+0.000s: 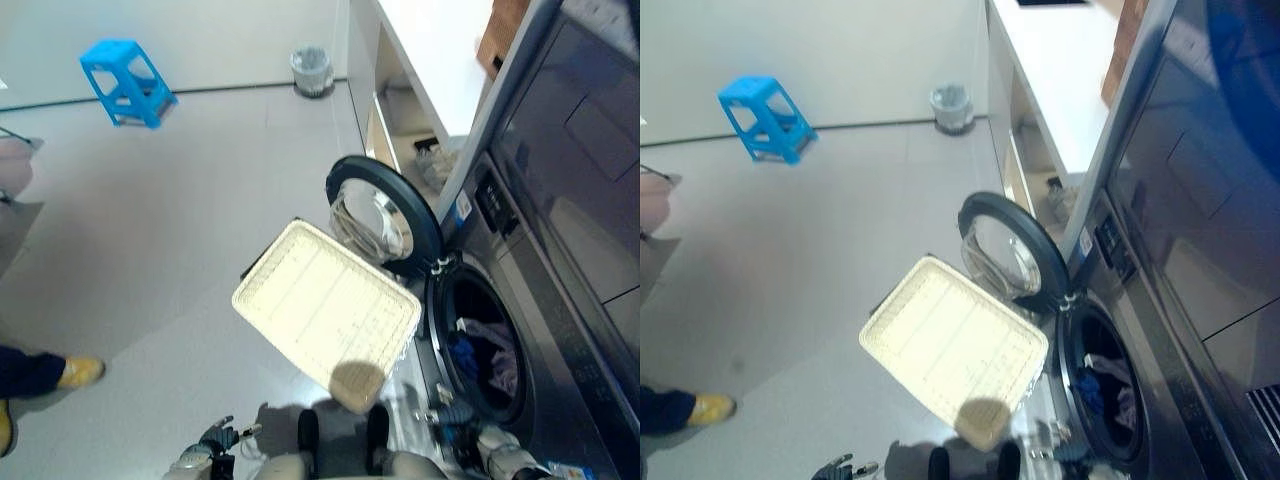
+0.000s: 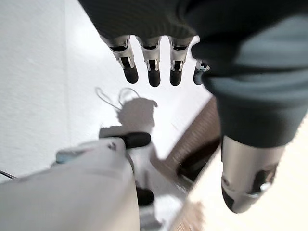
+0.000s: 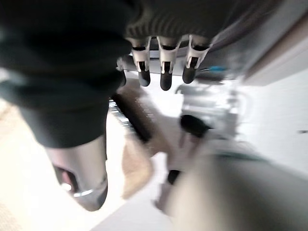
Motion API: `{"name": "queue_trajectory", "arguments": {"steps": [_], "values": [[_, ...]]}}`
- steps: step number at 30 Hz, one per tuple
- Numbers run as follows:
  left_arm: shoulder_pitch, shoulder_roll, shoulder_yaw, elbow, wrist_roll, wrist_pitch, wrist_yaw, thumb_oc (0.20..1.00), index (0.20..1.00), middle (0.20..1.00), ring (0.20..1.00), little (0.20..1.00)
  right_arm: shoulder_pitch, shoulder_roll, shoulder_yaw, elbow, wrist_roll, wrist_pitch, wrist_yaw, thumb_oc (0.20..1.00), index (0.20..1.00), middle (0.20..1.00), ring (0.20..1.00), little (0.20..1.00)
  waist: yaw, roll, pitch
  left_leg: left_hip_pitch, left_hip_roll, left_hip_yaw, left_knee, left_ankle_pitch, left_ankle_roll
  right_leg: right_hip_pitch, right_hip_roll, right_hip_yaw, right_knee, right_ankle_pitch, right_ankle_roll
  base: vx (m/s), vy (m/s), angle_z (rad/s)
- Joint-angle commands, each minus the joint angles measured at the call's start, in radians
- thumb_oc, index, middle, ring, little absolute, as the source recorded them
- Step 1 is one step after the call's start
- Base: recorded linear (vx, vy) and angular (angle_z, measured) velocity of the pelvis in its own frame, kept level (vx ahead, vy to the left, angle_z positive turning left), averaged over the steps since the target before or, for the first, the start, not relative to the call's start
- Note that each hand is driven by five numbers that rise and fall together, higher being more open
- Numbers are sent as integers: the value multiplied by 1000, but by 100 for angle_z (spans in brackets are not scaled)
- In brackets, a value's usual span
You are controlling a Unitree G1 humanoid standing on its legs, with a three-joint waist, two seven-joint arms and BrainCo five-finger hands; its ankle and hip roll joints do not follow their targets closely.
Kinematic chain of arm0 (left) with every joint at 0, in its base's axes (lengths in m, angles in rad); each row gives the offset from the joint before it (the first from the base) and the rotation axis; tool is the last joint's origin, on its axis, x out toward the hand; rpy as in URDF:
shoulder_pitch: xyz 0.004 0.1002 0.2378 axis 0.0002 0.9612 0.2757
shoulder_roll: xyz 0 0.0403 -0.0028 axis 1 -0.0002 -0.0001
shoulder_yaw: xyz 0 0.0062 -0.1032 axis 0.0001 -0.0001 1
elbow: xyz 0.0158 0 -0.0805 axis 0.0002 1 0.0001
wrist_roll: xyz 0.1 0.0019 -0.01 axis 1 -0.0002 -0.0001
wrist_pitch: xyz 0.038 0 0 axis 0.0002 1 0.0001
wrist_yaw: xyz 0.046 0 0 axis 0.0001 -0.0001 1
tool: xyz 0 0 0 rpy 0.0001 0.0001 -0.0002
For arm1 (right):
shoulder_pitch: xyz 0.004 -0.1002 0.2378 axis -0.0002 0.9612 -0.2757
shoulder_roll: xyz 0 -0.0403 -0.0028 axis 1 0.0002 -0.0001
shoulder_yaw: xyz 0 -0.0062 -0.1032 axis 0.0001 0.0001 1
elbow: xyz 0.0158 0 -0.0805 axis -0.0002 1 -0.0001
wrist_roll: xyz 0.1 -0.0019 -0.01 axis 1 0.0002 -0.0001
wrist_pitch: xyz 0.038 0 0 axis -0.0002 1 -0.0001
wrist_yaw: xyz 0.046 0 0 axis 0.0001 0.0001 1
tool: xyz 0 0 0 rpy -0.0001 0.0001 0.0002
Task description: Put the clothes into the washing machine.
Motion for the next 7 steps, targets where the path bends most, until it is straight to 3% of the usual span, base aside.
{"name": "queue_trajectory", "arguments": {"steps": [1, 7], "values": [[-27, -15, 15, 17, 50, -23, -60, 1000, 1000, 1000, 1000, 1000, -33, -7, -5, -14, -72, 45, 6, 1000, 1000, 1000, 1000, 1000, 17, -41, -7, -25, -44, 15, 120, -96, -4, 3, -1, 42, 116, -86, 57, 69, -1, -8], [-22, -24, 9, 26, 81, -33, -79, 1000, 1000, 1000, 1000, 1000, -21, 13, -7, -14, -126, 48, 47, 1000, 1000, 1000, 1000, 1000, 17, -53, -57, 55, -34, 27, 40, -89, -6, 67, 16, 63, 57, -70, 72, 30, 5, -9]]}}
